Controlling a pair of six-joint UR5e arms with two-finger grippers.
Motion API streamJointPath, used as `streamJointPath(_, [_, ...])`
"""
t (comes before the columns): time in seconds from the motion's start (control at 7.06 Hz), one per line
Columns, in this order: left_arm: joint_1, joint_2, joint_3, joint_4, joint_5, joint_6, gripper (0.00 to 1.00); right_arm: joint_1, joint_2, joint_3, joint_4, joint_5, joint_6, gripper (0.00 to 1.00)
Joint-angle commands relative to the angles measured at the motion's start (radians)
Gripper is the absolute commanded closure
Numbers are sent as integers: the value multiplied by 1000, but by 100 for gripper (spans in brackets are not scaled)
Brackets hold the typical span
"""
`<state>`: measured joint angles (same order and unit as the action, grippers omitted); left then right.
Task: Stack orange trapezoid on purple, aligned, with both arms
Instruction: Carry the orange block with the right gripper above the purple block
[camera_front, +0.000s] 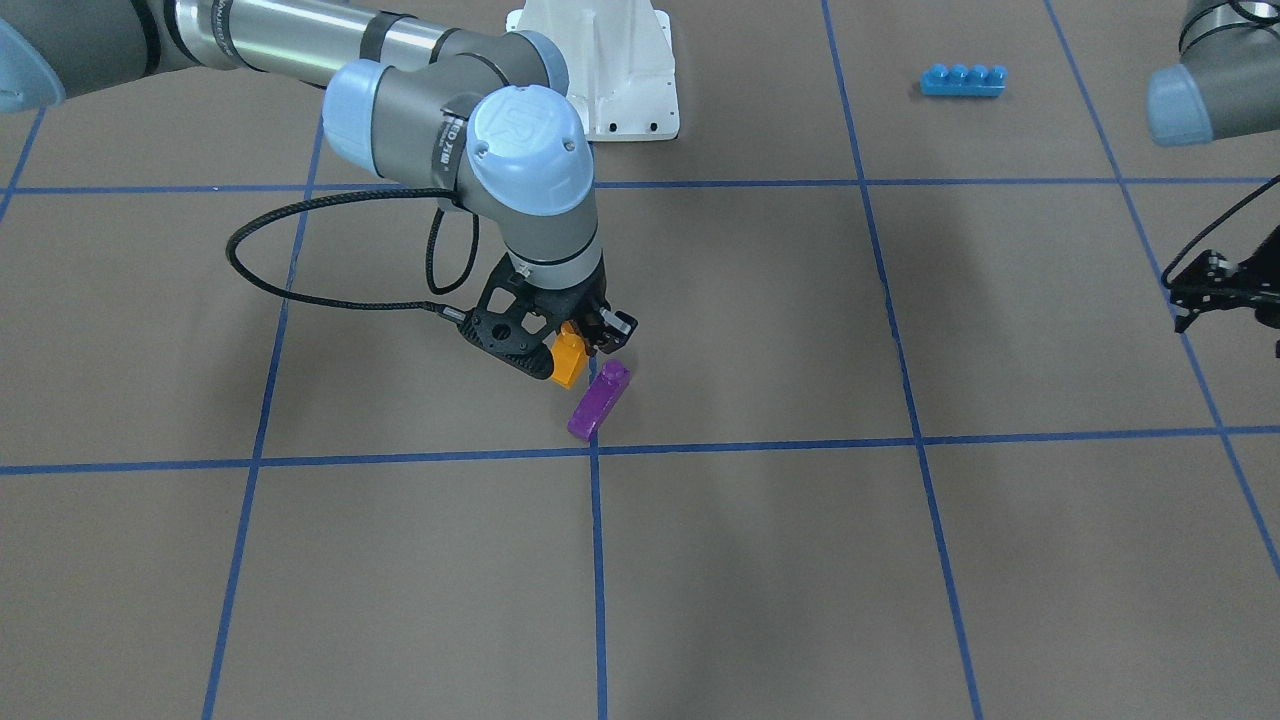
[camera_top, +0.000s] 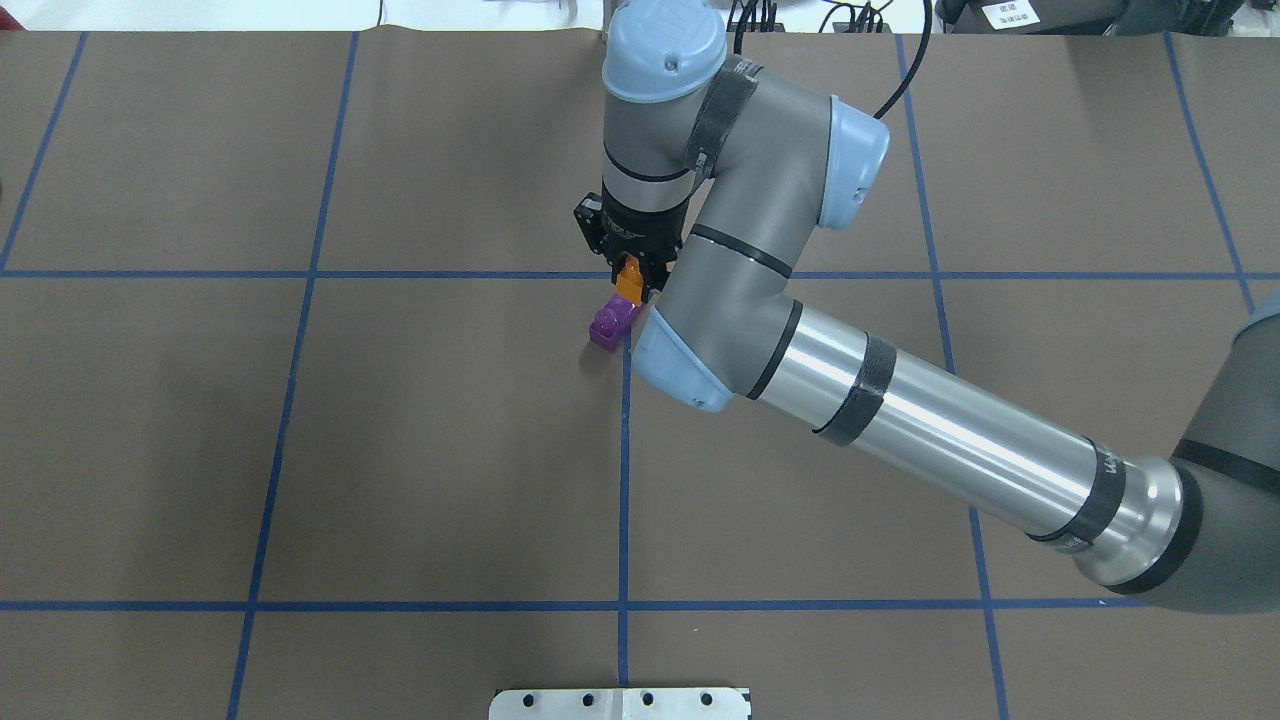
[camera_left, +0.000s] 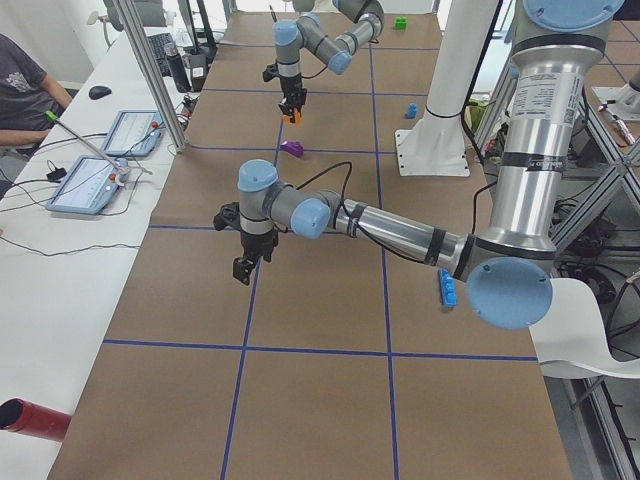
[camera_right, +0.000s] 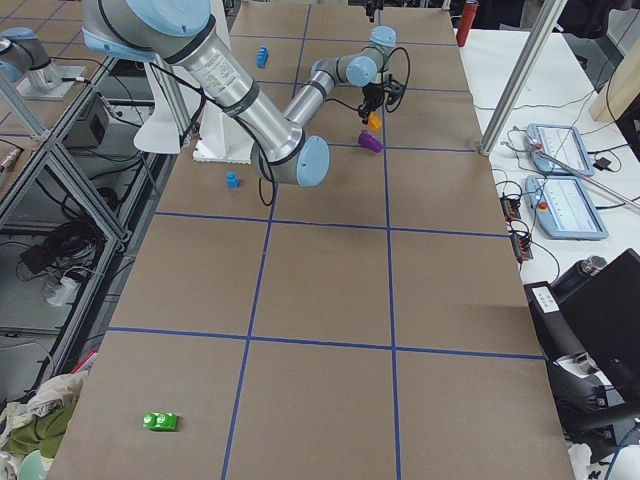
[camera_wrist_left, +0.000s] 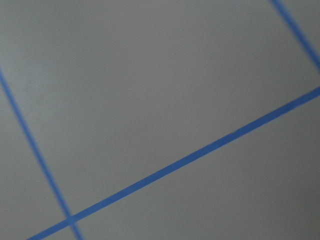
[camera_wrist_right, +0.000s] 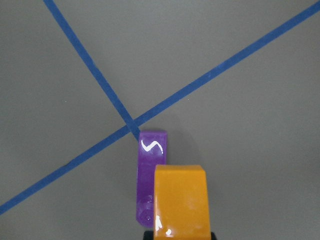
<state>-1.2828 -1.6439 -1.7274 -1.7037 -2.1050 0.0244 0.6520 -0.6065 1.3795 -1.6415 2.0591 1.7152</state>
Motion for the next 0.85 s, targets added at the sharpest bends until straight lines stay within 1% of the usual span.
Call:
streamJointPath(0.0, [-47,38,17,-10,2,38,0,-22,13,-48,20,-33,134,100])
streamJointPath(0.28, [-43,33,25,-8,3,32,0,-41,16,-63,22,-62,164,100])
streamJointPath(0.71, [-43,36,28,-8,5,35,0,-48,22,-99,74,-63,165,100])
